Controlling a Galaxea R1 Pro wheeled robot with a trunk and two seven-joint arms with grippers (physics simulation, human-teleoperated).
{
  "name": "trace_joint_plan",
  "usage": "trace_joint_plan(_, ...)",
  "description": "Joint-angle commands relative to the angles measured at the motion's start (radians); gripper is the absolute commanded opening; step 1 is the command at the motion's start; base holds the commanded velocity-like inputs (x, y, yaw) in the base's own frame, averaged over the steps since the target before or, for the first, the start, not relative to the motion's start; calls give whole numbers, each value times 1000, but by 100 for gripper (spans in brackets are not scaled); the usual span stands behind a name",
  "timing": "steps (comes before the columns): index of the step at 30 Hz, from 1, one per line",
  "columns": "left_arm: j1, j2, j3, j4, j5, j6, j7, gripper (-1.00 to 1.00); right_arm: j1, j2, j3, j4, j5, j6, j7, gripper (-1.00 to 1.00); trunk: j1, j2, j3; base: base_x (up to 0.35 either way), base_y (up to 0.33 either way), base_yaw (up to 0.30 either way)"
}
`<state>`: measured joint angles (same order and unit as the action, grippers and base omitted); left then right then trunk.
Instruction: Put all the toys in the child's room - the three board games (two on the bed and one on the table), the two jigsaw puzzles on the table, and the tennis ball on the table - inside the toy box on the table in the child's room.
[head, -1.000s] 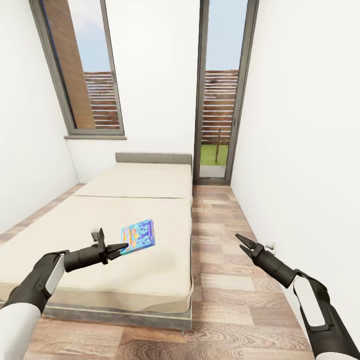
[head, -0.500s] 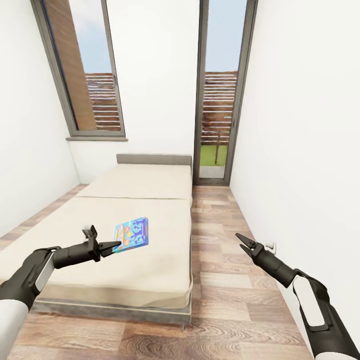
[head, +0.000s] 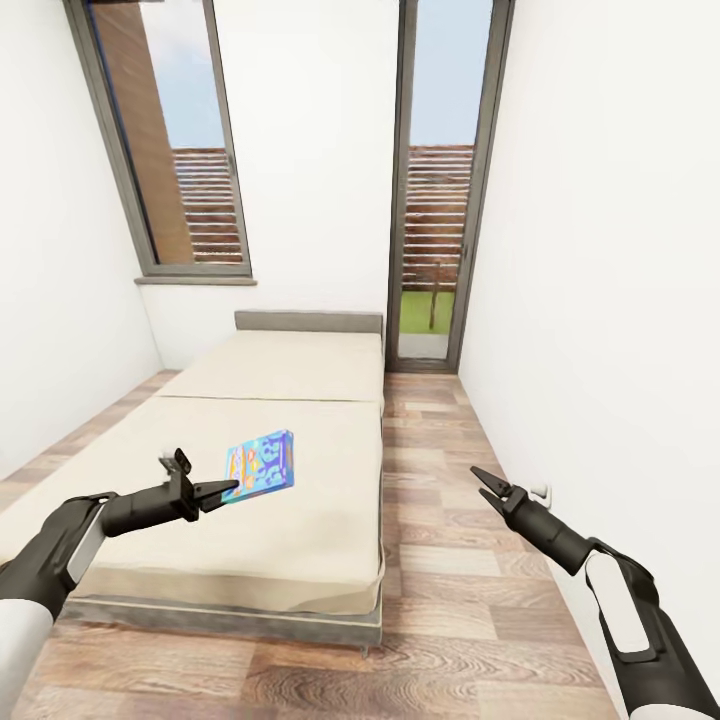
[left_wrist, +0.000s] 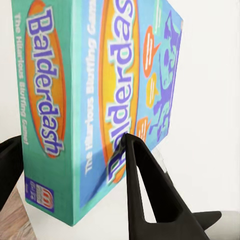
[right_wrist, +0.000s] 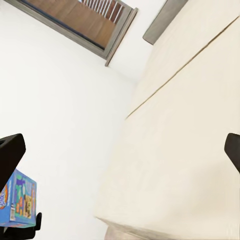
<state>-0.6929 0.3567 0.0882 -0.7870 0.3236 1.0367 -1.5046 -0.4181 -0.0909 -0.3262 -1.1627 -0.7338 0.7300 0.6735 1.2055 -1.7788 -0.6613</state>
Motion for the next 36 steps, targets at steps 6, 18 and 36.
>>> trace_joint_plan(6, 0, 0, -1, 0, 0, 11, -6, -100, -1, 0, 0, -1, -3, 7, 5, 100, -23, 42, 18, -15, 0, 84)
trace_joint_plan(18, 1, 14, -1, 0, 1, 11, -6, -100, -1, 0, -1, -2, -3, 7, 12, 100, -69, 126, 55, -1, 0, 272)
trace_joint_plan(36, 1, 19, -1, 0, 0, 11, -6, -100, -1, 1, -3, 0, -2, 6, 12, 100, -138, 252, 112, 0, 0, 293)
